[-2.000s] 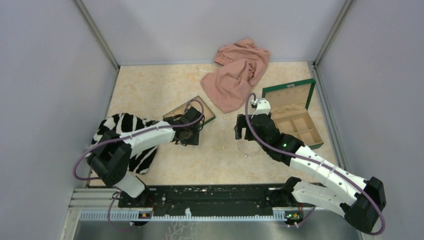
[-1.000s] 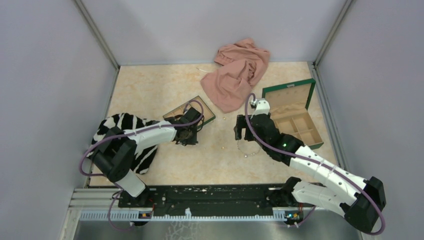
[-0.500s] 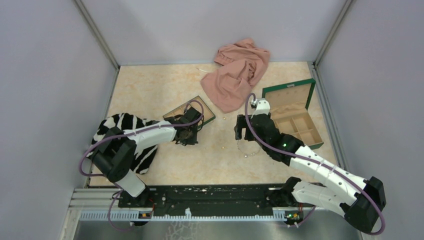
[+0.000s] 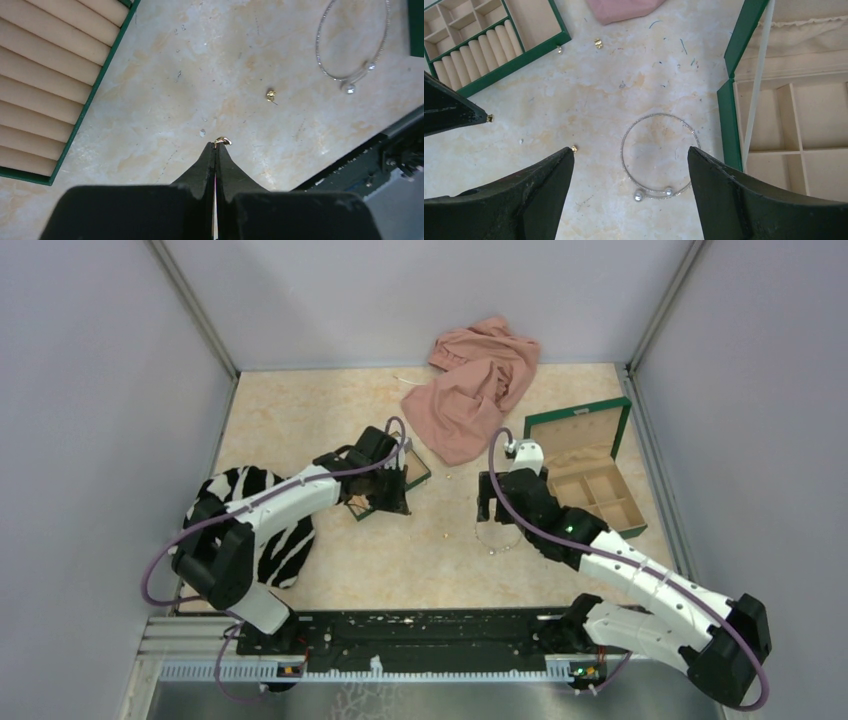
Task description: Organize the mixed jewelry
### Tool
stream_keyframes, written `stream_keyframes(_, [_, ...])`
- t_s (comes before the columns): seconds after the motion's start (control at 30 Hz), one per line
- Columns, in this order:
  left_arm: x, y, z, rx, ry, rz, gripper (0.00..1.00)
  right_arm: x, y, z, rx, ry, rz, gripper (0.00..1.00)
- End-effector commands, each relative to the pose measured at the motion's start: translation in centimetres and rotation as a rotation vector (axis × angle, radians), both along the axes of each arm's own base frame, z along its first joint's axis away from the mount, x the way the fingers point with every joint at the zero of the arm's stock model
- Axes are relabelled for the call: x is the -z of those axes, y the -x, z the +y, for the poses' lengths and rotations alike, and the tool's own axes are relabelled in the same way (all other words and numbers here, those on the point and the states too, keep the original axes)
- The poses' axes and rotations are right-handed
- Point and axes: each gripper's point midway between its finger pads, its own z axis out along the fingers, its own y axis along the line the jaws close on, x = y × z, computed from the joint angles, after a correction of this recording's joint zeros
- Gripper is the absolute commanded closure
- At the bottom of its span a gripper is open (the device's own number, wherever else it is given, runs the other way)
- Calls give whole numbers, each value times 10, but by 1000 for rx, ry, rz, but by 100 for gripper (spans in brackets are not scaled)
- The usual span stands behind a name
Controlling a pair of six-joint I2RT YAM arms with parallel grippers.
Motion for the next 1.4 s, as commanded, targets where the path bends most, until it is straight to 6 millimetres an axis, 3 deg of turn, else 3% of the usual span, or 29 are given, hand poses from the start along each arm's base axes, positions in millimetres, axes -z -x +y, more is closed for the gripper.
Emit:
stream_keyframes(0.0, [-29, 4, -16, 97, 189, 54, 100, -29, -6, 3, 1, -97, -40, 16])
stream_keyframes(0.23, [-56, 4, -27, 173, 366, 84, 100, -37, -1, 23, -128, -251, 6, 16])
stream_keyframes(0.47, [-62, 9, -34, 221, 431, 108, 100, -39, 7, 50, -252, -353, 61, 16])
stream_keyframes(0.9, [-77, 19, -45, 300, 534, 129, 100, -36, 12, 59, -311, -409, 92, 16])
stream_keyframes(1.13, [-83, 19, -50, 337, 585, 141, 100, -46, 16, 66, -395, -555, 106, 16])
stream_keyframes(1.37, [-91, 31, -54, 382, 752, 351, 100, -46, 24, 77, -490, -636, 139, 18])
